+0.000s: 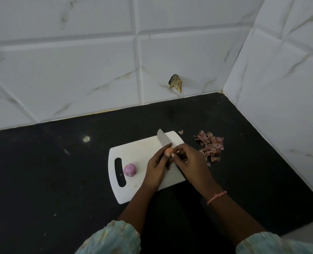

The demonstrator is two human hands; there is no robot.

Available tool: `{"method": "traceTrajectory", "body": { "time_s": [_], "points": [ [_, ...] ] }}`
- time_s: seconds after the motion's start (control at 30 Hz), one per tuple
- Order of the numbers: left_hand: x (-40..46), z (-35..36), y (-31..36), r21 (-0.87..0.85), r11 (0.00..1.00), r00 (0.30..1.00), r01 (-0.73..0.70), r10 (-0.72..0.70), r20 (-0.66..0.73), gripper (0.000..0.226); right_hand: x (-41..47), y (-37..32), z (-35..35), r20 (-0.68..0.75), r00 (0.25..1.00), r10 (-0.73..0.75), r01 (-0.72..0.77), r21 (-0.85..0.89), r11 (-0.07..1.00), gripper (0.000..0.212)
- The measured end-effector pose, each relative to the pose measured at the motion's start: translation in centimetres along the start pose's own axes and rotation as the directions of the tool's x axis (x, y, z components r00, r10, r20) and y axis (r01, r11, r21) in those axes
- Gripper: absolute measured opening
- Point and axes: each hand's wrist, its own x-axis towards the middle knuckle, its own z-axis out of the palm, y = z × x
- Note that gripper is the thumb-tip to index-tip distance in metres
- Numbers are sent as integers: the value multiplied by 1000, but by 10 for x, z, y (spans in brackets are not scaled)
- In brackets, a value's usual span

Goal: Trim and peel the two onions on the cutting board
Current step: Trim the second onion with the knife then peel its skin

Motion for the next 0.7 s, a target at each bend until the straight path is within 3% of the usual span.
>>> {"method": "traceTrajectory", "body": {
  "time_s": [0.4, 0.53, 0.7],
  "points": [
    [0, 0, 2, -31, 999, 1000, -16, 17, 5, 29, 4, 6, 1, -56, 998, -12, 18, 101, 995, 7],
    [-2, 0, 3, -26, 1000, 1000, -4, 5, 27, 31, 6, 14, 2, -101, 994, 52, -44, 73, 996, 3],
    [-1, -1, 4, -60, 998, 1000, 3, -1, 23, 32, 1, 5, 1, -83, 991, 101, -84, 192, 978, 9]
  ]
}}
